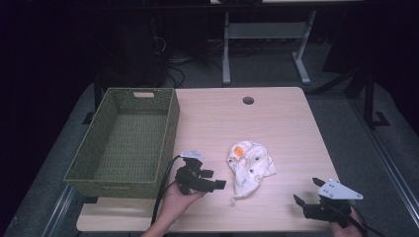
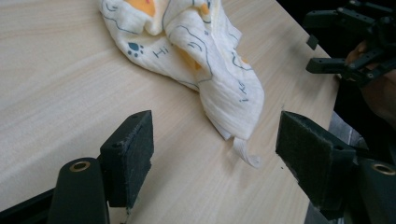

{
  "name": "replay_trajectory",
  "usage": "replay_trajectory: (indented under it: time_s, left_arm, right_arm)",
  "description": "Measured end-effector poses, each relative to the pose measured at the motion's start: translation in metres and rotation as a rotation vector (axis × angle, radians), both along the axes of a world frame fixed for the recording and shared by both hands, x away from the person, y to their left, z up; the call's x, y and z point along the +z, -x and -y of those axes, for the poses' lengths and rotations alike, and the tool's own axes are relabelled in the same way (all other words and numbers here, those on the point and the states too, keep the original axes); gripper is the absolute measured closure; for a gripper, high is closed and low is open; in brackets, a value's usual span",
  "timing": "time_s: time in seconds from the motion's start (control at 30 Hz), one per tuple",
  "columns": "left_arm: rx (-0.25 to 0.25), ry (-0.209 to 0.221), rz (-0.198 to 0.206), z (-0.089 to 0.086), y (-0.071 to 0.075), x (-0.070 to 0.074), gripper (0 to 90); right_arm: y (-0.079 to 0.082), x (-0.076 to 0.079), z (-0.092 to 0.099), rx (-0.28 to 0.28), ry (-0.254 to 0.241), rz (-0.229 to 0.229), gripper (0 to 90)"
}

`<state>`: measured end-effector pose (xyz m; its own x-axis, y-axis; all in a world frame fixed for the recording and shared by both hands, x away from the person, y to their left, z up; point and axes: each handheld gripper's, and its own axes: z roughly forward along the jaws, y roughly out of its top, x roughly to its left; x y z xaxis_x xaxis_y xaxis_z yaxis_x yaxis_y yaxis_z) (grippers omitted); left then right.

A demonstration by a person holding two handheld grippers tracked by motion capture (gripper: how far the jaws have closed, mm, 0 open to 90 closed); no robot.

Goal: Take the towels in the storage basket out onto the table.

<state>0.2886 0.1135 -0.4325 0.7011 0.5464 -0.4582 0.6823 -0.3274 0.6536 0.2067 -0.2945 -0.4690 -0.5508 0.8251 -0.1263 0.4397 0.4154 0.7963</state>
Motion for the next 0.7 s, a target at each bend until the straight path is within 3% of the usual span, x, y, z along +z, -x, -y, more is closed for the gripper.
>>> replay_trajectory:
  time_s: [0.23,0.43,0.57,0.7]
  left_arm:
    - [-0.006,0.009,-0.002,-0.006,0.012,-0.002,27.3]
    - [-0.013,-0.006,0.013,-0.013,0.020,-0.006,27.3]
    - [-0.025,-0.002,0.005,-0.017,0.019,-0.010,27.3]
    - [-0.034,-0.002,0.029,-0.016,0.020,-0.007,27.4]
  right_arm:
    - [0.000,0.000,-0.001,0.001,0.001,-0.003,13.7]
    - [0.001,-0.001,-0.001,0.000,0.003,-0.002,13.7]
    - [0.004,0.000,-0.002,-0.005,-0.002,0.006,13.7]
    - [0.004,0.001,-0.006,0.005,-0.001,0.013,13.7]
